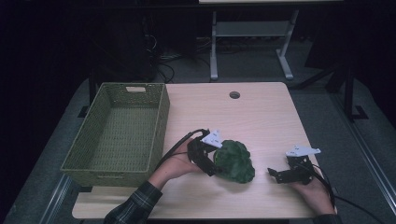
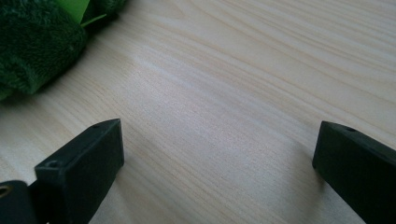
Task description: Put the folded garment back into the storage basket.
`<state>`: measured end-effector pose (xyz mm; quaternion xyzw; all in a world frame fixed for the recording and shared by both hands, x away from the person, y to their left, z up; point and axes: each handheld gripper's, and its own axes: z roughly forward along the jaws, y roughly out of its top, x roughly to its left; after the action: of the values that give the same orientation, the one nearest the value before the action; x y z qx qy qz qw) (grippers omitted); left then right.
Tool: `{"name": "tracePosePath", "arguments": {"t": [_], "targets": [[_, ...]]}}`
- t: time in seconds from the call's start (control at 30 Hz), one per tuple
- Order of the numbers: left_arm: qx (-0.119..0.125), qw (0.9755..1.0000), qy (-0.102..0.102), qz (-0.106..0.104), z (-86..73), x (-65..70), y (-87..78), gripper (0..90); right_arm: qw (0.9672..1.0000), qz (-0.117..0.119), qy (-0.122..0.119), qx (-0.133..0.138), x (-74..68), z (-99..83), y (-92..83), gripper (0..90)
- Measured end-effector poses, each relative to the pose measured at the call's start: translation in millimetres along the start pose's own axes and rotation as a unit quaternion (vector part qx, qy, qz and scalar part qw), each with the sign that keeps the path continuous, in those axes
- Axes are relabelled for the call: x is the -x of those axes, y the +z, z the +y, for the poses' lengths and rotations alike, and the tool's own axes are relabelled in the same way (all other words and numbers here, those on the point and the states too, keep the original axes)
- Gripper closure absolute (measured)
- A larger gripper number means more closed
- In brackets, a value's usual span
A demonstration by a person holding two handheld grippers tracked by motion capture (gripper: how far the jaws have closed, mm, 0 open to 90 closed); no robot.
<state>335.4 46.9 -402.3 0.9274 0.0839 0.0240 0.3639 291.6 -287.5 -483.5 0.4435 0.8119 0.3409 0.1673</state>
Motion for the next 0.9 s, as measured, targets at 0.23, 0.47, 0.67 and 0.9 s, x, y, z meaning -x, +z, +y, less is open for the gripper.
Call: {"name": "tracePosePath", "arguments": {"t": [0.23,0.47,0.67,0.9], "targets": [[-0.006,0.9998,0.018,-0.005,4.0,-2.5,14.8,12.9,1.0000,-0.001,0.001,0.001,0.0,0.0,0.2,1.7],[-0.029,0.9993,0.020,-0.010,-1.6,-3.9,32.0,12.8,1.0000,-0.003,0.003,0.001,0.1,0.1,0.3,1.7],[-0.043,0.9988,0.020,-0.011,-6.9,-3.2,43.6,12.8,1.0000,-0.004,0.004,0.001,0.1,0.2,0.4,1.7],[-0.059,0.9980,0.022,-0.004,-11.4,-2.7,53.0,12.7,1.0000,-0.004,0.004,0.001,0.1,0.2,0.4,1.7]]}}
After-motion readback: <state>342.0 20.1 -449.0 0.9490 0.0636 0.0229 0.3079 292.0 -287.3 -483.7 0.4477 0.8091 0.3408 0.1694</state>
